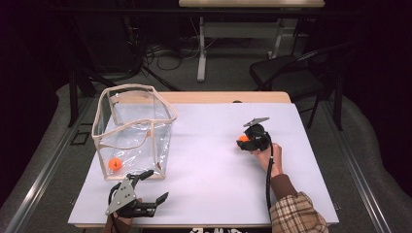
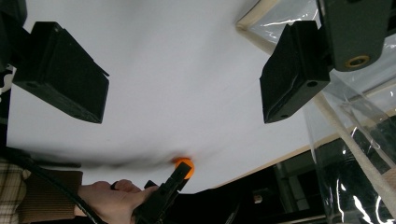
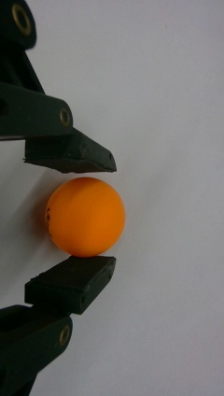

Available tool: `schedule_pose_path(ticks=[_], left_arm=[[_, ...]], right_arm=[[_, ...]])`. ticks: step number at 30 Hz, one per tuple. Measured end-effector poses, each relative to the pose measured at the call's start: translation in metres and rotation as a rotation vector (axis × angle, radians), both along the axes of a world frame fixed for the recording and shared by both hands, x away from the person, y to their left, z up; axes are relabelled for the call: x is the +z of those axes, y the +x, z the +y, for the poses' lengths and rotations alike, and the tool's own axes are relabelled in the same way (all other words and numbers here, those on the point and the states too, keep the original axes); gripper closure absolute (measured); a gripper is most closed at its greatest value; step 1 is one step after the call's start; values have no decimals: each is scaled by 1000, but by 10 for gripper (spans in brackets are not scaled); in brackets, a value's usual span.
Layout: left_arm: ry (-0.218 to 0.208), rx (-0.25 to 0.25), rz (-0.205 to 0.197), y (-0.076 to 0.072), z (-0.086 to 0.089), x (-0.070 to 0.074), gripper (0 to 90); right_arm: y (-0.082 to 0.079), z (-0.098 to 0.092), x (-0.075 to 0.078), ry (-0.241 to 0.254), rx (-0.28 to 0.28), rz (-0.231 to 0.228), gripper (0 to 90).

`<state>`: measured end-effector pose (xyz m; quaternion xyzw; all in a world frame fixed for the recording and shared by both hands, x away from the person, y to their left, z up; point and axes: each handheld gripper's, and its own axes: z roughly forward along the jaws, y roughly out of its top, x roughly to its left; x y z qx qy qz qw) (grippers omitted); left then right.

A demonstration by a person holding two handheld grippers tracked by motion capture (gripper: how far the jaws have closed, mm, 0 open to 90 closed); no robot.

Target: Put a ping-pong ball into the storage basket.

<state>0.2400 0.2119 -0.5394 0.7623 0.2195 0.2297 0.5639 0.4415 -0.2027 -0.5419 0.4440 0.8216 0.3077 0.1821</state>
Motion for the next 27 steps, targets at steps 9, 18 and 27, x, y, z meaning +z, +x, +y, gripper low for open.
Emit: schedule_pose_path(ticks=[9, 18, 27], left_arm=[[2, 4, -4, 0, 0, 0, 155], [-1, 4, -5, 0, 1, 0, 155], [0, 4, -4, 0, 1, 0, 155]], right_arm=[[-1, 1, 1, -1, 10, -3, 506], [-10, 1, 14, 19, 32, -26, 507], [-19, 2, 26, 36, 56, -61, 507]])
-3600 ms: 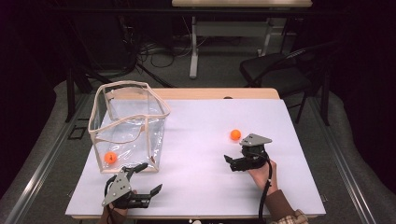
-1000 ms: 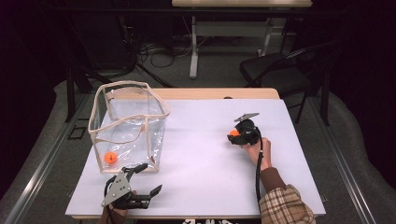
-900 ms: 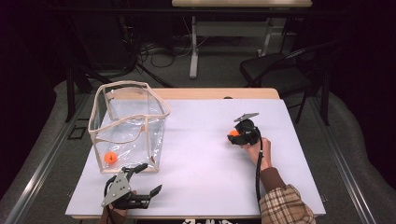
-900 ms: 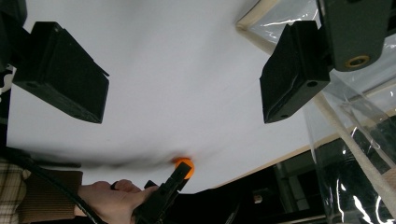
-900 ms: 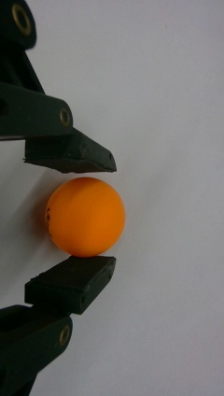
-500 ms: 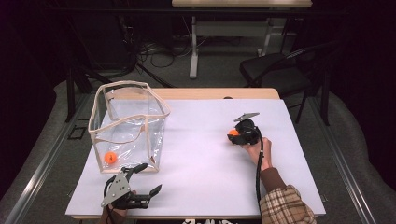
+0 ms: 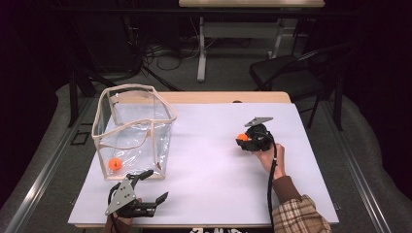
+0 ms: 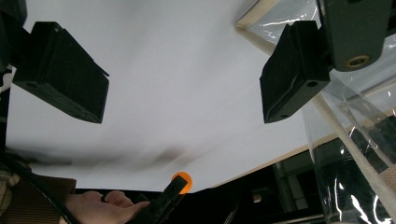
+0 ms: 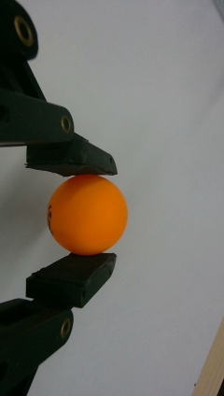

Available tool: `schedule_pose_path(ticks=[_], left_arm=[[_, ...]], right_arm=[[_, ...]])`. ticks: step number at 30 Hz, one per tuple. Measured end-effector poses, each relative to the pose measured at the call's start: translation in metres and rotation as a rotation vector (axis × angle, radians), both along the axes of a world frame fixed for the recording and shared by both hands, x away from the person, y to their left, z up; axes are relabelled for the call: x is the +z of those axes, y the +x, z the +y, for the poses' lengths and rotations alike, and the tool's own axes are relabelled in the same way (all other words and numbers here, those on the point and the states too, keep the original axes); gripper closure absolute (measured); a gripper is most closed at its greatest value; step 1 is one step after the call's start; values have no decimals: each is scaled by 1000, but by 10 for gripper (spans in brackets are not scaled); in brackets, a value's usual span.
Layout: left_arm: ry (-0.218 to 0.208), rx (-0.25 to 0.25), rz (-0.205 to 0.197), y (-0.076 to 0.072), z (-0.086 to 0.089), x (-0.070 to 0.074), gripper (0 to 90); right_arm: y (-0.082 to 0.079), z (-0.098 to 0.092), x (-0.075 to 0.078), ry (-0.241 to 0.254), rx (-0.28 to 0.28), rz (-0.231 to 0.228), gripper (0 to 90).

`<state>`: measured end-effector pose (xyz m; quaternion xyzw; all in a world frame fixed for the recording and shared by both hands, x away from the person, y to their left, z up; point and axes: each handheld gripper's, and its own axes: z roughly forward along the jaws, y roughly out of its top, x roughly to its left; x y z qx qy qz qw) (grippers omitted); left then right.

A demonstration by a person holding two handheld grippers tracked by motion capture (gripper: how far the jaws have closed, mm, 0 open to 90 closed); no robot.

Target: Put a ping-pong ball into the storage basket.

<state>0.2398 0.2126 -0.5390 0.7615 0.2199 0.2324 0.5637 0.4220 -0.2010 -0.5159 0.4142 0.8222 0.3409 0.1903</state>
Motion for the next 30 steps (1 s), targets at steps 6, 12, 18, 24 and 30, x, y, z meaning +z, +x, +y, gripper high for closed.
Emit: schedule_pose_path(ticks=[6, 12, 18, 24, 30], left_arm=[[0, 1, 0, 0, 0, 0, 155], [2, -2, 0, 0, 0, 0, 155], [2, -1, 0, 0, 0, 0, 155], [-2, -2, -1, 0, 0, 0, 155], [0, -1, 0, 0, 0, 0, 155]], right_arm=[[-2, 1, 5, -4, 8, -5, 507], [-3, 0, 12, -8, 12, -17, 507], [-5, -1, 21, -9, 13, -29, 507], [-6, -3, 29, -11, 17, -45, 507], [-7, -5, 36, -11, 14, -51, 507]])
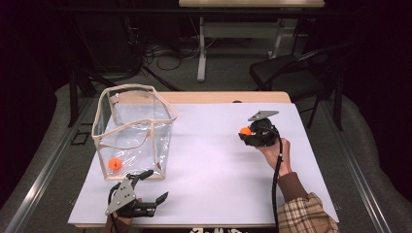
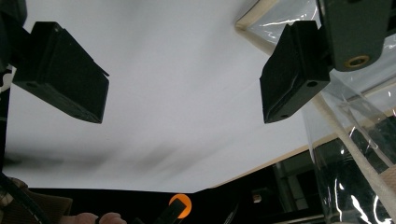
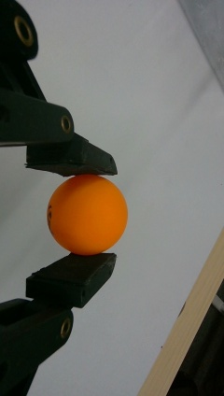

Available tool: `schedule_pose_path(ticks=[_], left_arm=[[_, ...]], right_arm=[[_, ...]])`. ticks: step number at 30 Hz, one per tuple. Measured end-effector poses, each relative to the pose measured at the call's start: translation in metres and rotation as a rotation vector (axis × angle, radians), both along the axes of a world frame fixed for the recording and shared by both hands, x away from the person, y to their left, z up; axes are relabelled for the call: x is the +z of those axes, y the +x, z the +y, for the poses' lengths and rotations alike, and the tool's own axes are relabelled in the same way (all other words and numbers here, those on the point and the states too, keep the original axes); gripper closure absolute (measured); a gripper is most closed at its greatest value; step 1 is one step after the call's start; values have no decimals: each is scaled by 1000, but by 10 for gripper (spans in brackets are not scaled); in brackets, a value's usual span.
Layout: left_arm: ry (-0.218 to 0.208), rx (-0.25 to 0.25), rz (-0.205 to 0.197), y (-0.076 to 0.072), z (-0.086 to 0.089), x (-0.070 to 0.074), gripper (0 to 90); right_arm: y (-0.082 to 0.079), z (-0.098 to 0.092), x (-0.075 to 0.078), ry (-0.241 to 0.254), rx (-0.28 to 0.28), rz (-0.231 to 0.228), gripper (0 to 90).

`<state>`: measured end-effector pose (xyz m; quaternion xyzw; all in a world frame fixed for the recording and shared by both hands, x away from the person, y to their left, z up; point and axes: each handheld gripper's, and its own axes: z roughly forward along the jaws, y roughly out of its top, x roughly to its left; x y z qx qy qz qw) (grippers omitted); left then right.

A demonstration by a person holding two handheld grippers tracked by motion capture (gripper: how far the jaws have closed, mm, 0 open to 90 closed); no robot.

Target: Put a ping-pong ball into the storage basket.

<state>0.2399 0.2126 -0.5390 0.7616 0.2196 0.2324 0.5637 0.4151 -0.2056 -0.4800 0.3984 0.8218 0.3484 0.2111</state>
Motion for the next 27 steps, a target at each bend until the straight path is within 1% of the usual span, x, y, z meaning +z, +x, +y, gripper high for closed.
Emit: schedule_pose_path(ticks=[12, 19, 27], left_arm=[[-2, 1, 1, 0, 0, 0, 155], [1, 0, 1, 0, 0, 0, 155], [-2, 1, 1, 0, 0, 0, 155]], right_arm=[[-3, -1, 9, -1, 4, -17, 507], [-2, 0, 11, -2, 5, -19, 507], [0, -1, 19, 3, 5, -30, 507]])
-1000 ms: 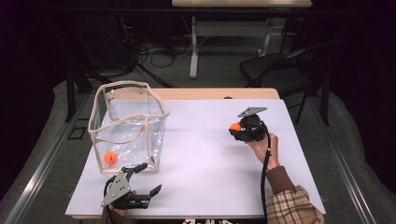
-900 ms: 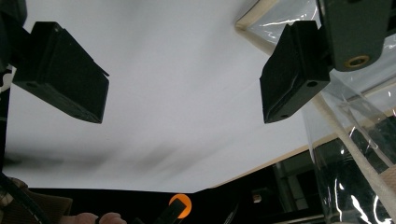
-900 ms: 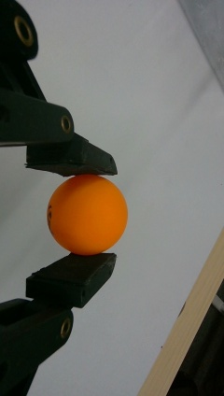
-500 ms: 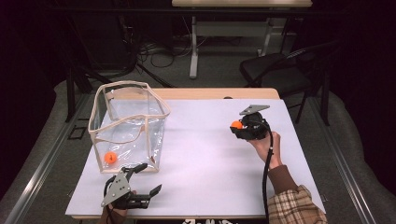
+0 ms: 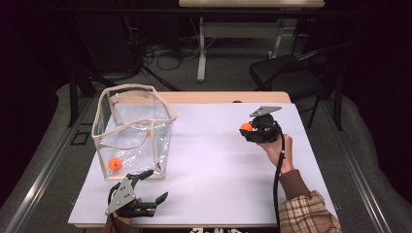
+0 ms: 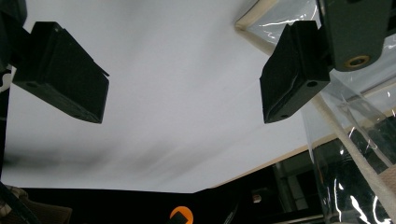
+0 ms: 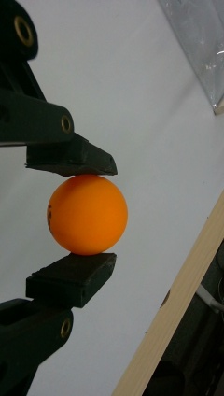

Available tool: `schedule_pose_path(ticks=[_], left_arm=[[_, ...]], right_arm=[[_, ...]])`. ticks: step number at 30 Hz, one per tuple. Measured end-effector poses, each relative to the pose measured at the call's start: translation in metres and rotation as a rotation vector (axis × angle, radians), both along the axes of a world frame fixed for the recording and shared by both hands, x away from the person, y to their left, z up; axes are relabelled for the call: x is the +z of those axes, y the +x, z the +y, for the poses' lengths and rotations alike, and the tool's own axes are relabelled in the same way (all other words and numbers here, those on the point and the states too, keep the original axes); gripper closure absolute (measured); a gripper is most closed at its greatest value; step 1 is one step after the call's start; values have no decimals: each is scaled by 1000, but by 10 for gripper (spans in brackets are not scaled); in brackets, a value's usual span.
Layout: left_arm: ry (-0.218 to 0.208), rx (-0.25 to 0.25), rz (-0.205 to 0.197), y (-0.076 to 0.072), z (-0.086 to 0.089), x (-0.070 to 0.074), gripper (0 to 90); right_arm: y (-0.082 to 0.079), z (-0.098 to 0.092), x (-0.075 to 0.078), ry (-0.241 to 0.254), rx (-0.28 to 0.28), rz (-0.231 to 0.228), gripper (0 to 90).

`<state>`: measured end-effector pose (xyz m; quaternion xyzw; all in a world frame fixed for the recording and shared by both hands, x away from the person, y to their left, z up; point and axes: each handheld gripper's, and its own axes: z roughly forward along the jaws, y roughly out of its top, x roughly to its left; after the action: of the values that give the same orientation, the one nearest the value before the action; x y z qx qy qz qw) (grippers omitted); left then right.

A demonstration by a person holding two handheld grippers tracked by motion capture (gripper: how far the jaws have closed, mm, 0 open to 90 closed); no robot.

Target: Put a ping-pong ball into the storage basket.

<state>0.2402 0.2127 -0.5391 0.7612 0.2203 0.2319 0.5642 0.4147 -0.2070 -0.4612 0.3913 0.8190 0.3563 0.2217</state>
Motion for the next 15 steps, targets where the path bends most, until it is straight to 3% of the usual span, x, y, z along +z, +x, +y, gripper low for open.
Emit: schedule_pose_path(ticks=[15], left_arm=[[3, -1, 1, 0, 0, 0, 155]], right_arm=[[-1, 1, 12, -4, 7, -10, 507]])
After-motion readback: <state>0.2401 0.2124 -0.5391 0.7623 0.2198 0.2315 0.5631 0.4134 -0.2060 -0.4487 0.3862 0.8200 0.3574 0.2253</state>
